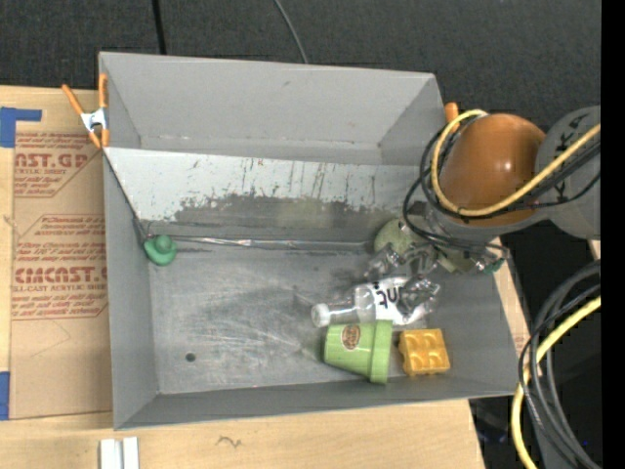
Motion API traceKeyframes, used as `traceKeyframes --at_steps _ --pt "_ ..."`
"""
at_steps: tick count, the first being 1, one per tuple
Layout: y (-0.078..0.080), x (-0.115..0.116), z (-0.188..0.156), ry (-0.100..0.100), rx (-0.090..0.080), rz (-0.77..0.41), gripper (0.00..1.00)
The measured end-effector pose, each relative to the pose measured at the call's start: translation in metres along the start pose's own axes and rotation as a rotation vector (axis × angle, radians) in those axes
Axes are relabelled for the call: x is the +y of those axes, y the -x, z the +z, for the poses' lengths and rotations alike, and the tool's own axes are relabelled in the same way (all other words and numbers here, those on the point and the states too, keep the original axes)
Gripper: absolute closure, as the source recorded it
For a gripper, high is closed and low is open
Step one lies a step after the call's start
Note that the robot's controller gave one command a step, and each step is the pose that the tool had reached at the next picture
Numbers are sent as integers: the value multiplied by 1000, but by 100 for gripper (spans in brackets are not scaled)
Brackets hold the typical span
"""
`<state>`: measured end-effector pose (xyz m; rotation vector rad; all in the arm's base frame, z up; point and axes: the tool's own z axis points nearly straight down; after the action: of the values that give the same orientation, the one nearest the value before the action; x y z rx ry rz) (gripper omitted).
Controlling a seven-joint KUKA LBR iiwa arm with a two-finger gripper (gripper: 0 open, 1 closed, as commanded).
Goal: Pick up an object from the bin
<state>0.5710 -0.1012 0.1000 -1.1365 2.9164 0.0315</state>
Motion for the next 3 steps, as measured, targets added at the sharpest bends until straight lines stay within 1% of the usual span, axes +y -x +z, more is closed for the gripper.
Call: traceKeyframes --at_steps 3 --pt "-1 -1 0 -4 -1 -1 100"
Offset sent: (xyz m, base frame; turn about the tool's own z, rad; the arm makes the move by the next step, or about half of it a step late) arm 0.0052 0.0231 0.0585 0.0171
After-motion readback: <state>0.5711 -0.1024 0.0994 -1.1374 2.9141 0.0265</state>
